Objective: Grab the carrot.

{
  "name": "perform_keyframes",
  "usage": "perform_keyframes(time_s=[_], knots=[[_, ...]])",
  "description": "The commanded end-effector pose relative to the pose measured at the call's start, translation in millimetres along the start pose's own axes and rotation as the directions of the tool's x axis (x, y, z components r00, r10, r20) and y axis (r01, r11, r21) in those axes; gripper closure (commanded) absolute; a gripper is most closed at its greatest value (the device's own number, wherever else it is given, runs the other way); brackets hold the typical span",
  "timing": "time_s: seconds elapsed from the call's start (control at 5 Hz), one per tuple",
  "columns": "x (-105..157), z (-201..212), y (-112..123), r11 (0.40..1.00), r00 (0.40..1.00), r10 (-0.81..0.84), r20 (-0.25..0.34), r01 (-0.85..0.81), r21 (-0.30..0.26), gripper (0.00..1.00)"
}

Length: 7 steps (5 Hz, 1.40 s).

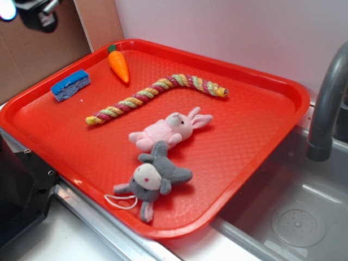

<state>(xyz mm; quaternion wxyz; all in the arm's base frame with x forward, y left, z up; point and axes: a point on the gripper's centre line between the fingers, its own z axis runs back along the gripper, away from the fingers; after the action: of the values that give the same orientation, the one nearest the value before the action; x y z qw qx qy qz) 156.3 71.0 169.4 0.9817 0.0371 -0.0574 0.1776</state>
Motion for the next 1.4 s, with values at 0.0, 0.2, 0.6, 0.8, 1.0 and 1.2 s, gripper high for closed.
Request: perform_keyframes(time_s=[0.0, 0.2, 0.6, 0.8, 1.0, 1.2], knots=[[75.7, -67.4, 34.4, 0.955, 0.947, 0.298, 0.118, -0.298, -0.018, 0.0], [95.8, -101.4, 34.3, 0.908, 0.895, 0.416, 0.158, -0.419, -0.018, 0.0], [108.6, -98.6, -12.8, 0.905, 0.875, 0.425, 0.232, -0.406, -0.13, 0.0], [120.7, -109.6, -10.3, 0.908, 0.88, 0.418, 0.228, -0.409, -0.086, 0.0], [119.2, -129.9, 6.0, 0.909, 0.886, 0.415, 0.205, -0.412, -0.061, 0.0], [125.8, -133.5, 5.6, 0.921, 0.898, 0.391, 0.204, -0.382, -0.081, 0.0]])
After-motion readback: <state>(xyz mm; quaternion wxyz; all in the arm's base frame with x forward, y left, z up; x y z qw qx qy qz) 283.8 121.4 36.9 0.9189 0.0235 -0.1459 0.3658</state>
